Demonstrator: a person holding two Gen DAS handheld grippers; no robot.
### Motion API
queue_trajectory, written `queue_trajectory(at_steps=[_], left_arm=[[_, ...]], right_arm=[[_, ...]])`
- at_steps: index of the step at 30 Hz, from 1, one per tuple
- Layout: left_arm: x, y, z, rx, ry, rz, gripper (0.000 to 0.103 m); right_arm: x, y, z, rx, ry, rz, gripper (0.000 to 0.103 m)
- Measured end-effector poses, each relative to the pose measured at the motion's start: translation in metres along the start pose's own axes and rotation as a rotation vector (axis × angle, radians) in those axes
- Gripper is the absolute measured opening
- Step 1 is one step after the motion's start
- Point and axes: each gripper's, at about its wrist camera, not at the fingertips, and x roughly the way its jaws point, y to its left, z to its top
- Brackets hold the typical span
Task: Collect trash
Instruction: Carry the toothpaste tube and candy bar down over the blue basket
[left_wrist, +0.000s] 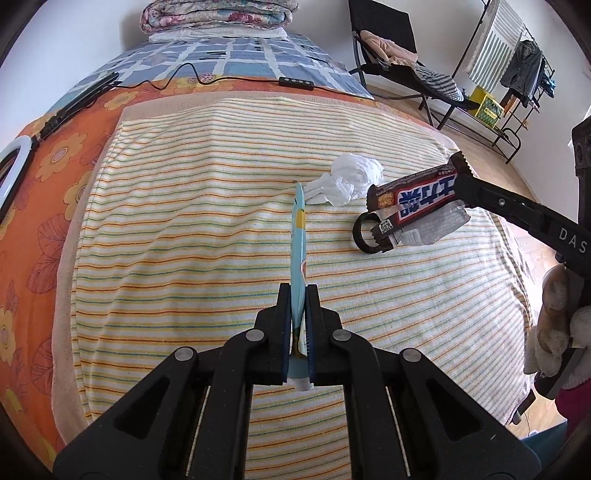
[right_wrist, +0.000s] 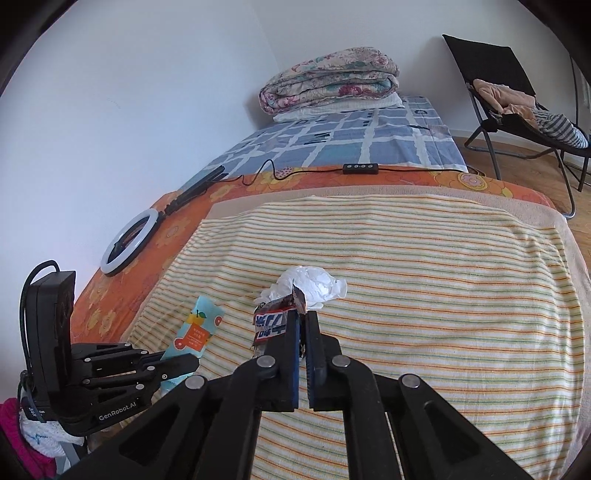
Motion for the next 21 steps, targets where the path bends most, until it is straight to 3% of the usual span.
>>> queue_trajectory(at_steps=[8,21], left_arm=[[-0.037,-0.011,-0.012,0.029,-0.027,-0.012,0.004],[-0.097,-0.047,-0.067,0.093,-0.059,-0.024,0.004]], right_arm=[[-0.041,0.011,-0.017,-0.027,0.009,-0.001,0.000],[-0.104,0.046,-0.068,-0.068,0.051,-0.004,0.000]])
